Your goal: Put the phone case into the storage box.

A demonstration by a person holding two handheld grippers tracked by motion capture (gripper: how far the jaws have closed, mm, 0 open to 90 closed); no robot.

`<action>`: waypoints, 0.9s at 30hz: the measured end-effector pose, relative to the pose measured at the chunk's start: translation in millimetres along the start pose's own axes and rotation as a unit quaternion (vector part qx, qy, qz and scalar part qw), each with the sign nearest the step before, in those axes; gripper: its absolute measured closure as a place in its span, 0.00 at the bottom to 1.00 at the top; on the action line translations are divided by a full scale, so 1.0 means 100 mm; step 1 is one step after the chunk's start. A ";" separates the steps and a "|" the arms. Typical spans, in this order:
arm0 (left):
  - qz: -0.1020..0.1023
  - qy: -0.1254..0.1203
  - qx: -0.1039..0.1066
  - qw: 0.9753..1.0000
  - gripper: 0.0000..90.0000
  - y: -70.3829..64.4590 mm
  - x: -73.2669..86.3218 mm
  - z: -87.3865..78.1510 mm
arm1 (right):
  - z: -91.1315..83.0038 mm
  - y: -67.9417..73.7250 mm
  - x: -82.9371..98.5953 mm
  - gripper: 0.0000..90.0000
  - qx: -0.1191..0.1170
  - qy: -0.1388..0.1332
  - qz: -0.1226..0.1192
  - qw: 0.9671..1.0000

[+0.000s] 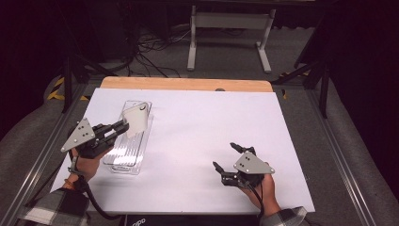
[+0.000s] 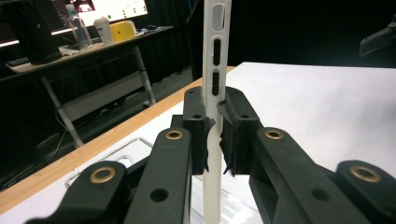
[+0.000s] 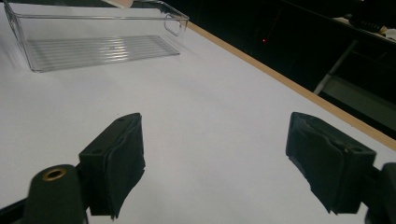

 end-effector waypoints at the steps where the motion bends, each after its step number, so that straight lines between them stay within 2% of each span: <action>1: 0.001 0.002 -0.001 1.000 0.91 0.02 0.01 0.00 | 0.00 0.00 0.00 0.22 -0.002 0.000 0.001 1.000; 9: 0.002 0.009 -0.006 1.000 0.91 0.22 0.07 0.08 | 0.01 0.00 0.01 0.21 -0.001 -0.003 0.002 1.000; 15: -0.013 0.012 -0.001 1.000 0.91 0.36 0.14 0.15 | 0.00 0.00 -0.02 0.20 0.000 -0.014 0.003 1.000; 19: -0.013 0.018 0.000 1.000 0.91 0.43 0.18 0.20 | 0.00 0.01 -0.01 0.20 -0.001 -0.010 0.000 1.000; 23: -0.027 0.017 0.001 0.999 0.91 0.53 0.24 0.28 | 0.03 0.03 0.00 0.20 -0.003 -0.005 -0.004 1.000; 25: -0.035 0.023 0.004 0.999 0.91 0.58 0.28 0.33 | 0.04 0.03 0.01 0.20 -0.003 -0.005 -0.006 1.000; 27: -0.033 0.031 0.001 0.999 0.91 0.61 0.32 0.40 | 0.06 0.03 0.02 0.20 -0.004 0.000 -0.006 1.000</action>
Point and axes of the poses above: each handheld gripper's, and its own axes: z roughly forward along the jaws, x roughly out of its underside, y roughly to its left, the point moved 10 cm from there along z, roughly forward along the jaws, and after that the axes turned 8 degrees about y, right-handed, at the moved point
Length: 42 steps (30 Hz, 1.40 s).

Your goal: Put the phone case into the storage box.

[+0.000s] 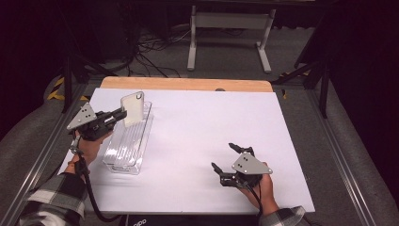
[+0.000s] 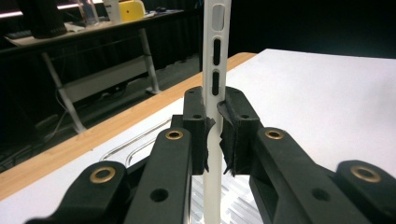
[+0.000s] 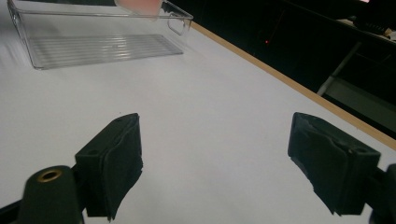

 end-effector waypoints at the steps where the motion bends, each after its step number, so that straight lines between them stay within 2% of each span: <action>1: -0.001 -0.001 0.001 1.000 0.91 0.01 0.01 0.03 | 0.01 0.00 0.01 0.20 0.000 0.004 0.000 1.000; 5: -0.006 0.010 0.000 1.000 0.91 0.08 0.06 0.15 | 0.04 0.03 0.04 0.20 -0.004 0.012 -0.009 1.000; 8: -0.008 0.009 0.001 1.000 0.91 0.11 0.08 0.20 | 0.06 0.04 0.05 0.20 -0.003 0.017 -0.014 1.000; 14: -0.032 0.010 0.008 0.999 0.90 0.23 0.20 0.30 | 0.08 0.05 0.07 0.20 -0.004 0.022 -0.017 1.000; 17: -0.034 0.018 0.014 0.999 0.90 0.24 0.26 0.34 | 0.09 0.06 0.07 0.20 -0.001 0.024 -0.021 0.999; 19: -0.038 0.010 0.017 0.999 0.90 0.26 0.25 0.34 | 0.10 0.06 0.08 0.20 -0.003 0.027 -0.022 0.999; 21: -0.042 0.010 0.027 0.999 0.90 0.26 0.25 0.35 | 0.10 0.07 0.08 0.20 -0.002 0.029 -0.022 0.999; 23: -0.039 0.011 0.027 0.999 0.90 0.26 0.25 0.37 | 0.11 0.07 0.08 0.21 -0.001 0.031 -0.023 0.999; 25: -0.033 0.015 0.016 0.999 0.90 0.29 0.24 0.39 | 0.12 0.09 0.07 0.21 -0.001 0.031 -0.028 0.999; 29: -0.033 0.017 0.002 0.999 0.90 0.32 0.23 0.44 | 0.13 0.11 0.08 0.21 0.002 0.036 -0.044 0.998; 33: -0.027 0.028 -0.005 0.999 0.90 0.34 0.23 0.47 | 0.14 0.11 0.09 0.21 0.004 0.040 -0.046 0.998; 36: -0.017 0.030 -0.024 0.999 0.89 0.36 0.22 0.50 | 0.13 0.11 0.09 0.21 0.006 0.041 -0.048 0.998; 38: -0.013 0.032 -0.026 0.999 0.89 0.37 0.22 0.50 | 0.13 0.12 0.09 0.21 0.006 0.044 -0.053 0.998; 41: -0.001 0.039 -0.041 0.998 0.89 0.38 0.21 0.50 | 0.13 0.14 0.09 0.21 0.006 0.043 -0.059 0.997; 42: 0.001 0.039 -0.056 0.998 0.89 0.41 0.21 0.49 | 0.13 0.14 0.09 0.21 0.008 0.045 -0.062 0.997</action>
Point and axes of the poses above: each handheld gripper's, and its own axes: z roughly forward along the jaws, x roughly out of its underside, y roughly to its left, the point moved 10 cm from there along z, roughly forward along the jaws, and after that the axes turned 8 degrees about y, right-handed, at the moved point
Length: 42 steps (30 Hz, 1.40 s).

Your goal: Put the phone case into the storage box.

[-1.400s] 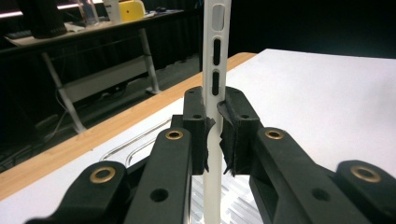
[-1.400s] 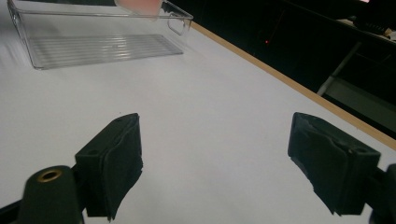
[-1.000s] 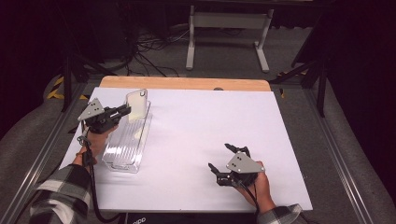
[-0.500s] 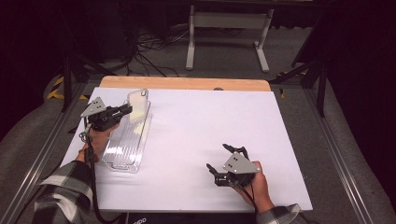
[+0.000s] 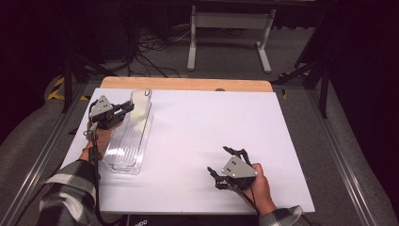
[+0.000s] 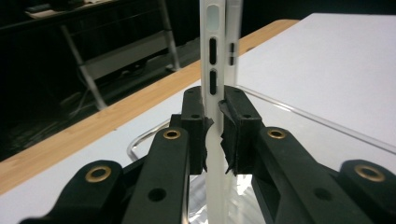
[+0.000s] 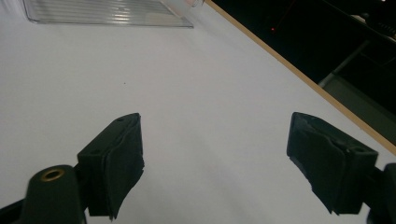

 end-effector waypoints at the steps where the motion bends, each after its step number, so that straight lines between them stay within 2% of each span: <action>1: 0.002 0.000 -0.005 1.000 0.89 0.02 0.00 -0.01 | 0.00 0.00 0.00 0.21 0.002 0.001 -0.003 1.000; 2: 0.002 -0.002 -0.008 1.000 0.89 0.03 0.00 -0.01 | 0.00 0.01 0.00 0.21 0.001 0.001 -0.004 1.000; 3: 0.002 0.007 -0.017 1.000 0.89 0.05 0.03 -0.01 | 0.00 0.01 0.00 0.21 0.001 0.002 -0.005 1.000; 5: 0.005 0.019 -0.019 1.000 0.89 0.07 0.09 0.01 | 0.01 0.01 0.00 0.21 0.001 0.002 -0.005 1.000; 8: -0.003 0.014 -0.025 1.000 0.86 0.10 0.09 -0.01 | 0.00 0.00 -0.01 0.21 -0.002 -0.001 0.007 1.000; 9: -0.001 0.019 -0.028 0.999 0.86 0.10 0.10 0.00 | -0.01 0.00 -0.02 0.21 -0.004 -0.003 0.009 1.000; 14: -0.020 0.031 -0.049 0.998 0.81 0.16 0.15 0.00 | -0.02 -0.02 -0.03 0.21 0.001 -0.002 0.011 1.000; 17: -0.027 0.028 -0.055 0.998 0.79 0.20 0.15 -0.02 | -0.03 0.00 -0.05 0.21 -0.003 -0.005 0.010 1.000; 20: -0.025 0.037 -0.070 0.997 0.78 0.24 0.17 -0.02 | -0.03 0.01 -0.05 0.21 -0.004 -0.004 0.007 1.000; 28: -0.030 0.041 -0.072 0.996 0.80 0.24 0.17 -0.01 | -0.04 0.02 -0.06 0.21 -0.003 -0.003 0.002 1.000; 42: -0.041 0.040 -0.068 0.996 0.71 0.23 0.17 -0.04 | -0.06 0.00 -0.06 0.21 0.000 -0.007 0.003 1.000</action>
Point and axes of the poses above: each handheld gripper's, and its own axes: z roughly forward along the jaws, x roughly out of its underside, y roughly to its left, the point moved 10 cm from there along z, roughly forward along the jaws, and after that the axes turned 8 degrees about y, right-handed, at the moved point
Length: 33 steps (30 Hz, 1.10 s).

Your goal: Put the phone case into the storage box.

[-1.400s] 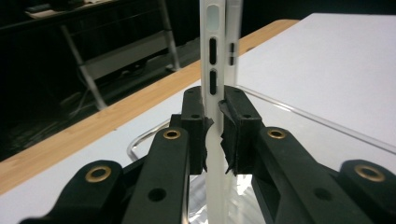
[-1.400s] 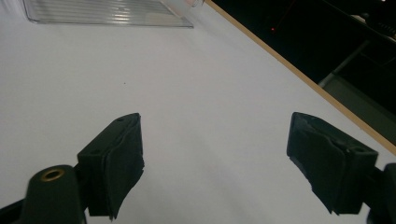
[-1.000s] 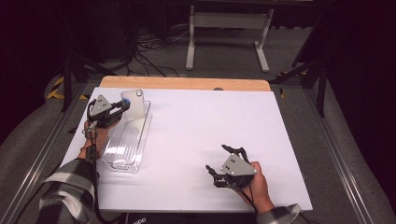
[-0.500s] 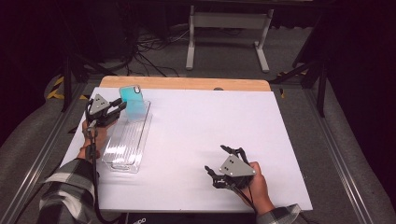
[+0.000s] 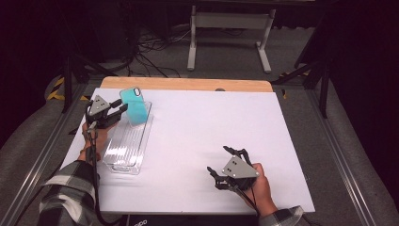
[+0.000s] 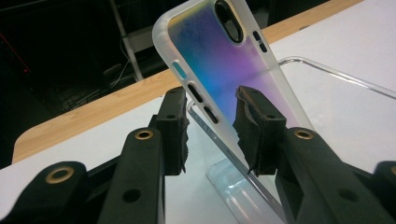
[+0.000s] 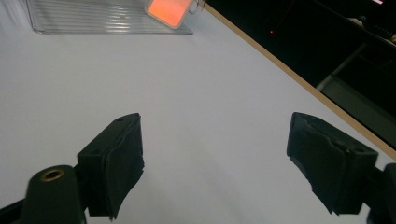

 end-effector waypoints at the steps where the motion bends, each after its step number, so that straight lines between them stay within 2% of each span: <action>1: -0.003 -0.001 0.001 1.000 0.71 -0.01 0.00 0.00 | 0.00 0.00 0.00 0.21 0.000 0.000 0.001 1.000; 5: -0.002 0.001 0.001 1.000 0.71 -0.01 0.00 -0.01 | 0.00 -0.01 0.00 0.21 0.000 -0.001 0.001 1.000; 7: -0.003 -0.001 0.009 1.000 0.72 -0.02 0.00 0.00 | 0.00 -0.01 0.00 0.21 0.001 0.000 0.001 1.000; 8: 0.000 -0.002 0.009 1.000 0.75 -0.02 0.00 0.00 | 0.00 -0.01 0.00 0.22 0.000 0.000 0.000 1.000; 13: 0.026 -0.002 0.004 1.000 0.78 -0.06 -0.07 0.03 | 0.00 0.00 0.00 0.22 -0.001 -0.001 0.001 1.000; 15: 0.032 0.001 0.003 0.999 0.86 -0.08 -0.09 0.05 | 0.00 0.00 0.00 0.22 -0.002 0.001 0.001 1.000; 17: 0.046 0.007 0.002 0.999 0.89 -0.09 -0.12 0.08 | 0.00 0.00 0.00 0.22 -0.004 0.002 0.002 1.000; 21: 0.055 0.017 -0.010 0.998 0.90 -0.09 -0.16 0.16 | 0.01 0.00 0.01 0.22 -0.003 0.003 -0.002 1.000; 24: 0.047 0.008 -0.023 0.999 0.93 -0.05 -0.19 0.16 | 0.01 0.00 0.00 0.23 -0.003 0.002 0.000 1.000; 25: 0.041 0.007 -0.022 0.999 0.93 -0.05 -0.20 0.16 | 0.00 -0.01 0.00 0.23 -0.003 0.002 -0.001 1.000; 26: 0.041 0.011 -0.026 0.999 0.93 -0.05 -0.19 0.15 | 0.00 -0.01 0.00 0.23 -0.003 0.001 -0.002 1.000; 33: 0.023 0.000 -0.017 1.000 0.92 -0.04 -0.19 0.03 | -0.02 -0.01 -0.01 0.23 -0.001 -0.002 -0.003 1.000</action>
Point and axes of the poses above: each handheld gripper's, and its own axes: z roughly forward along the jaws, x roughly out of its underside, y roughly to its left, the point moved 10 cm from there along z, roughly forward along the jaws, and after that the axes turned 8 degrees about y, right-handed, at the moved point
